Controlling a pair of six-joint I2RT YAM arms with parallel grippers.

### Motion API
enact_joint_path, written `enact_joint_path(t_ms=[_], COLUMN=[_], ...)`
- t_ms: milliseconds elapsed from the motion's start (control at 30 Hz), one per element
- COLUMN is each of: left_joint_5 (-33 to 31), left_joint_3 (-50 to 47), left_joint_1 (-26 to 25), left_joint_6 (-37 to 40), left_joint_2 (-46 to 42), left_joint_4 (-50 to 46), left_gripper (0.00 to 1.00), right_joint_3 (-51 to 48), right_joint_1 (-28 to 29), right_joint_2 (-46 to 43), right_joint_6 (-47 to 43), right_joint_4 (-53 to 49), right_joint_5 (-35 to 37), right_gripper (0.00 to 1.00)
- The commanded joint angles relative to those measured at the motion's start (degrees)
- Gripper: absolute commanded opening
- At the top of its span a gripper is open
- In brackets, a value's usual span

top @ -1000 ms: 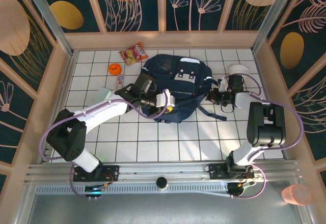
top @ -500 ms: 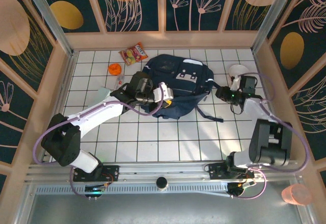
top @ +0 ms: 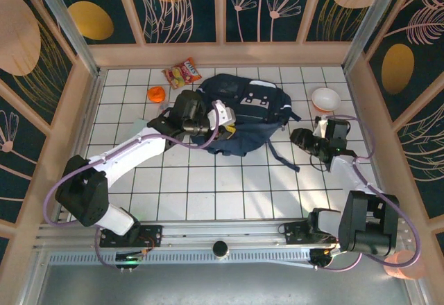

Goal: Pack books, pencil case, and school supplies into a backpack

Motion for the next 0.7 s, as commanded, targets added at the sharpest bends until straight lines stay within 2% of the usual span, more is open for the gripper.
enact_joint_path(t_ms=[0,67,167,233,400,533,667], left_joint_5=[4.8,1.63,-3.49,-7.6,-19.0,-31.36,-27.88], left_joint_3=[3.46,2.51,0.71,-0.08,0.35,0.05,-0.15], left_joint_1=[-0.03,-0.06,0.32,0.95,3.99,7.86,12.32], left_joint_6=[-0.73,-2.1,-2.7,-5.76,-18.57,-31.48,-42.35], left_joint_2=[-1.07,-2.12,-3.6,-4.01,-2.34,2.4,8.86], left_joint_4=[1.84,3.23,4.59,5.77,4.69,0.32,-2.34], left_gripper=[0.53,0.65,0.72,0.76,0.81,0.81,0.8], right_joint_3=[3.0,4.62,5.88,6.09,5.84,3.48,-0.66], right_joint_1=[0.32,0.36,0.42,0.77,4.31,10.62,16.6], right_joint_2=[-1.76,-1.93,-2.21,-2.36,-2.01,-1.23,0.66], right_joint_6=[1.59,0.64,0.34,0.76,4.61,11.58,19.97], right_joint_4=[0.82,-1.36,-3.03,-3.4,-3.81,-2.48,2.59], right_joint_5=[-0.06,0.52,0.65,0.34,0.69,3.4,3.4], right_gripper=[0.42,0.42,0.43,0.43,0.43,0.43,0.43])
